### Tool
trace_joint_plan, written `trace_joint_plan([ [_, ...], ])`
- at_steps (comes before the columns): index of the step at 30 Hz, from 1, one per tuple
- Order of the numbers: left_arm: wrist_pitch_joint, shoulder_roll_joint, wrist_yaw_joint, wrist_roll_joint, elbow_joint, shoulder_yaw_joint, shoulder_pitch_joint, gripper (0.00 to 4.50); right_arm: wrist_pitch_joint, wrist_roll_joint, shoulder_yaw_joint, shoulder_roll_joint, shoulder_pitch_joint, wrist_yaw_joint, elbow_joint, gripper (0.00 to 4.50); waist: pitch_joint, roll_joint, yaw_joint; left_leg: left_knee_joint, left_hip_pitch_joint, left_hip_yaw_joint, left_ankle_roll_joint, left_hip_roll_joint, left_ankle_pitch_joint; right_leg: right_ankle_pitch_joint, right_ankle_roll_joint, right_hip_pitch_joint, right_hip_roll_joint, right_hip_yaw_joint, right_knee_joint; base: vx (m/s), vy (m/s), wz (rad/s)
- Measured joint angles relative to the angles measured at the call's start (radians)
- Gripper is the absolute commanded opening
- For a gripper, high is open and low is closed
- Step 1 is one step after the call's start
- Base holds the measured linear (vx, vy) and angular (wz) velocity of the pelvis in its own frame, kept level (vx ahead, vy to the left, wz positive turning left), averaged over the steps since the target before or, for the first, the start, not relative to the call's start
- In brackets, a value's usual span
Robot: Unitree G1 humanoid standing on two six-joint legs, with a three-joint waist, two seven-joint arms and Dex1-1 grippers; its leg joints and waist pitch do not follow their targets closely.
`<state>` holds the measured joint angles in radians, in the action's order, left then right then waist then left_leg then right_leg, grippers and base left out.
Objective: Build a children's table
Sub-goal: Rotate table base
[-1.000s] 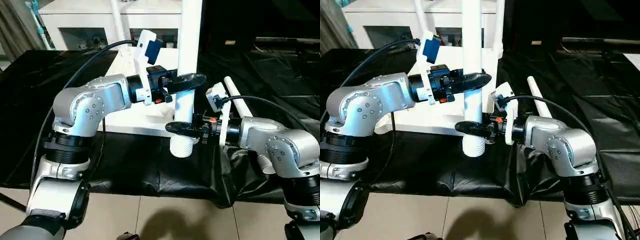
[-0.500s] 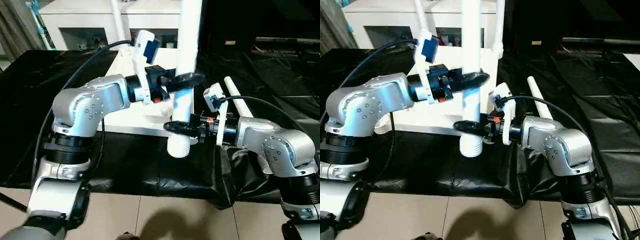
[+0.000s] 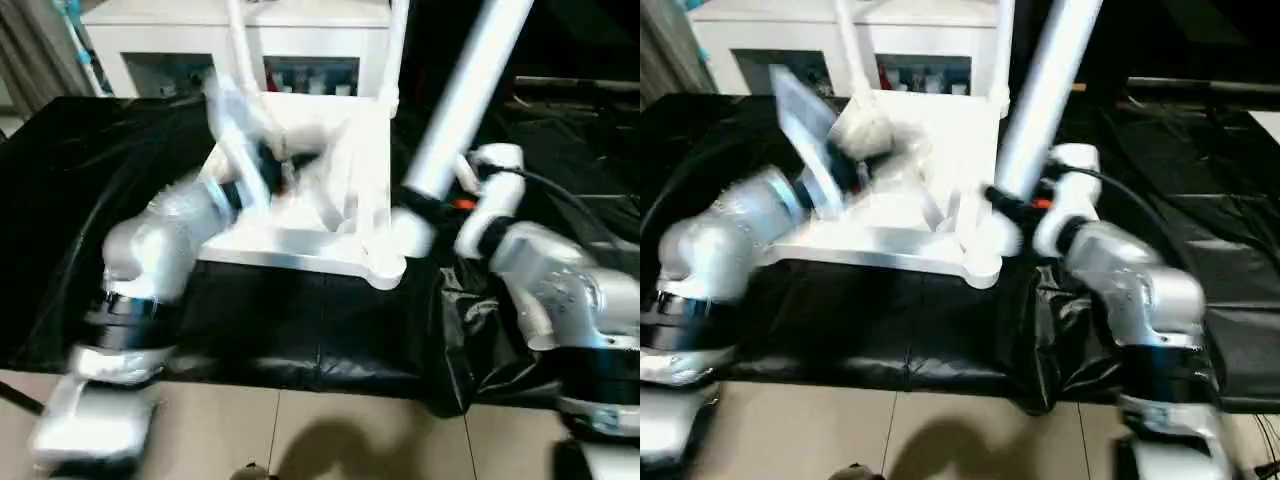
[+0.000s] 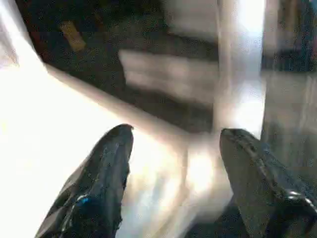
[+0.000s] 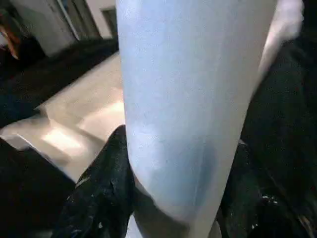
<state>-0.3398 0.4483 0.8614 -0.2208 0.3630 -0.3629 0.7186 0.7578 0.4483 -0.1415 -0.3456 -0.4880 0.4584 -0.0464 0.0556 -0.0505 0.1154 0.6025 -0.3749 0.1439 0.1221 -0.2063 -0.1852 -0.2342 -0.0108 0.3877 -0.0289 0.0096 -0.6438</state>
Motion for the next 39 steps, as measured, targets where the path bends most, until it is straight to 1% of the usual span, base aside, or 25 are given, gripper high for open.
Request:
trace_joint_plan([
  [1,0.022,-0.003,0.033,0.030,0.041,-0.038,0.001,3.45,0.004,-0.001,0.001,0.001,0.011,0.002,0.002,1.86,0.000,0.000,-0.003,0.000,-0.001,0.000,0.000,0.000,0.000,0.000,0.000,0.001,0.000,0.000,0.000,0.000,0.000,0.00],
  [2,0.040,-0.012,0.064,0.046,0.084,-0.060,0.011,3.45,0.012,-0.001,0.001,-0.001,0.019,0.004,0.011,1.86,0.000,0.000,-0.003,0.000,-0.001,0.000,0.001,0.001,0.000,0.000,-0.001,0.001,0.000,0.000,0.000,0.000,0.000,0.00],
  [3,0.046,-0.015,0.081,0.056,0.107,-0.072,0.016,3.52,0.018,0.000,0.002,-0.001,0.021,0.006,0.017,1.86,0.000,0.000,-0.004,0.000,-0.001,0.000,0.001,0.001,0.001,0.001,-0.001,0.001,0.000,0.000,-0.001,0.000,0.000,0.00],
  [4,0.055,-0.018,0.092,0.066,0.123,-0.078,0.023,3.70,0.020,0.000,0.001,-0.002,0.023,0.007,0.025,1.86,0.000,0.000,-0.004,0.000,-0.001,0.000,0.001,0.001,0.001,0.001,-0.001,0.001,0.000,0.000,-0.001,0.000,0.000,0.00],
  [5,0.066,-0.021,0.099,0.081,0.154,-0.088,0.043,3.70,0.021,0.000,0.001,-0.005,0.024,0.007,0.038,1.86,0.000,0.000,-0.004,0.000,-0.001,0.000,0.002,0.000,0.001,0.001,0.000,0.001,0.000,0.000,-0.002,0.000,0.000,0.00],
  [6,0.084,-0.028,0.095,0.099,0.187,-0.095,0.064,3.84,0.023,0.001,-0.001,-0.008,0.025,0.007,0.045,1.86,0.000,0.000,-0.004,0.000,0.000,0.000,0.002,0.000,0.001,0.001,0.000,0.001,0.000,0.000,-0.002,0.000,0.000,0.00],
  [7,0.115,-0.041,0.078,0.138,0.249,-0.107,0.102,3.94,0.023,0.004,-0.003,-0.012,0.026,0.005,0.050,1.86,0.000,0.000,-0.005,0.000,0.001,0.000,0.003,0.000,0.002,0.001,0.001,0.001,0.000,0.000,-0.002,0.000,0.000,0.00],
  [8,0.138,-0.050,0.063,0.159,0.282,-0.111,0.120,3.98,0.024,0.006,-0.003,-0.012,0.029,0.003,0.054,1.86,0.000,0.000,-0.005,0.000,0.001,0.000,0.004,0.000,0.002,0.001,0.001,0.000,0.000,0.000,-0.002,0.000,0.000,0.00],
  [10,0.168,-0.077,0.025,0.186,0.349,-0.114,0.146,3.99,0.024,0.014,-0.004,-0.013,0.035,-0.003,0.062,1.86,-0.001,-0.002,-0.005,0.000,0.002,0.000,0.004,0.001,0.002,0.002,0.001,-0.001,-0.001,0.001,-0.002,0.000,0.000,0.00],
  [13,0.220,-0.130,-0.024,0.224,0.492,-0.125,0.194,3.99,0.024,0.014,-0.003,-0.012,0.052,-0.003,0.075,1.86,-0.001,-0.002,-0.004,0.001,0.002,0.000,0.003,0.001,0.003,0.002,0.001,-0.001,-0.001,0.001,-0.002,0.000,0.000,0.00],
  [16,0.240,-0.145,-0.037,0.238,0.558,-0.128,0.208,3.99,0.024,0.013,-0.004,-0.014,0.056,-0.003,0.075,1.86,-0.001,-0.002,-0.008,0.000,0.002,0.000,0.003,0.001,0.003,0.002,0.002,-0.001,0.000,0.000,-0.002,0.000,0.000,0.00],
  [18,0.252,-0.155,-0.037,0.241,0.608,-0.133,0.221,3.71,0.024,0.012,-0.004,-0.014,0.056,-0.002,0.075,1.86,-0.001,-0.002,-0.009,0.000,0.002,0.000,0.003,0.001,0.003,0.002,0.002,-0.001,0.000,0.000,-0.002,0.000,0.000,0.00],
  [21,0.273,-0.180,-0.037,0.246,0.696,-0.132,0.247,3.60,0.024,0.011,-0.004,-0.013,0.055,-0.001,0.075,1.86,-0.001,-0.002,-0.004,0.001,0.002,0.000,0.003,0.001,0.003,0.002,0.002,-0.001,-0.001,0.000,-0.002,0.000,0.000,0.00],
  [22,0.278,-0.187,-0.037,0.248,0.719,-0.132,0.253,3.51,0.024,0.011,-0.003,-0.012,0.055,-0.001,0.075,1.86,-0.001,-0.002,-0.003,0.001,0.002,0.000,0.003,0.001,0.003,0.002,0.002,-0.001,-0.001,0.000,-0.002,0.000,0.000,0.00],
  [24,0.284,-0.191,-0.037,0.260,0.751,-0.132,0.264,3.25,0.024,0.011,-0.003,-0.013,0.055,-0.001,0.075,1.86,-0.001,-0.002,-0.003,0.001,0.002,0.000,0.003,0.001,0.003,0.002,0.002,-0.001,-0.001,0.000,-0.002,0.000,0.000,0.00],
  [27,0.311,-0.205,-0.034,0.288,0.802,-0.129,0.281,3.05,0.024,0.011,0.002,-0.014,0.055,-0.001,0.075,1.86,-0.001,-0.002,-0.003,0.001,0.002,0.000,0.003,0.001,0.003,0.002,0.002,-0.001,-0.001,0.000,-0.002,0.000,0.000,0.00],
  [28,0.324,-0.215,-0.026,0.301,0.828,-0.129,0.288,2.80,0.025,0.011,0.005,-0.014,0.056,-0.001,0.075,1.86,-0.001,-0.002,-0.003,0.001,0.002,0.000,0.003,0.001,0.003,0.003,0.002,-0.001,-0.001,0.000,-0.002,0.000,0.000,0.00],
  [29,0.325,-0.220,-0.016,0.307,0.841,-0.129,0.293,2.80,0.025,0.011,0.009,-0.014,0.055,-0.001,0.075,1.86,-0.001,-0.002,-0.003,0.001,0.002,0.000,0.003,0.001,0.003,0.003,0.002,-0.001,-0.001,0.000,-0.002,0.000,0.000,0.00],
  [31,0.329,-0.221,-0.002,0.314,0.849,-0.126,0.300,2.66,0.025,0.011,0.014,-0.014,0.056,0.000,0.075,1.86,-0.001,-0.002,-0.002,0.001,0.002,0.000,0.003,0.001,0.003,0.003,0.002,-0.001,-0.001,0.000,-0.002,0.000,0.000,0.00],
  [32,0.330,-0.217,0.026,0.314,0.852,-0.126,0.306,2.66,0.025,0.011,0.014,-0.015,0.056,0.000,0.075,1.86,-0.001,-0.002,-0.002,0.000,0.002,0.000,0.003,0.001,0.002,0.003,0.002,-0.001,-0.001,0.000,-0.002,0.000,0.000,0.00],
  [34,0.338,-0.213,0.091,0.314,0.852,-0.126,0.314,2.39,0.025,0.011,0.014,-0.019,0.056,0.002,0.075,1.86,-0.001,-0.002,-0.002,0.000,0.002,0.000,0.003,0.001,0.002,0.003,0.002,-0.001,-0.001,0.000,-0.001,0.000,0.000,0.00],
  [38,0.341,-0.209,0.245,0.315,0.852,-0.147,0.328,2.28,0.025,0.011,0.015,-0.023,0.056,0.009,0.075,1.86,-0.001,-0.003,-0.001,0.000,0.002,0.000,0.001,0.001,0.001,0.002,0.002,-0.001,-0.002,0.000,-0.001,0.000,0.000,0.00],
  [39,0.342,-0.207,0.271,0.316,0.849,-0.151,0.328,2.06,0.025,0.011,0.016,-0.025,0.056,0.010,0.075,1.86,-0.001,-0.003,-0.001,0.000,0.002,0.000,0.001,0.001,0.001,0.002,0.002,-0.001,-0.001,0.000,-0.001,0.000,0.000,0.00],
])
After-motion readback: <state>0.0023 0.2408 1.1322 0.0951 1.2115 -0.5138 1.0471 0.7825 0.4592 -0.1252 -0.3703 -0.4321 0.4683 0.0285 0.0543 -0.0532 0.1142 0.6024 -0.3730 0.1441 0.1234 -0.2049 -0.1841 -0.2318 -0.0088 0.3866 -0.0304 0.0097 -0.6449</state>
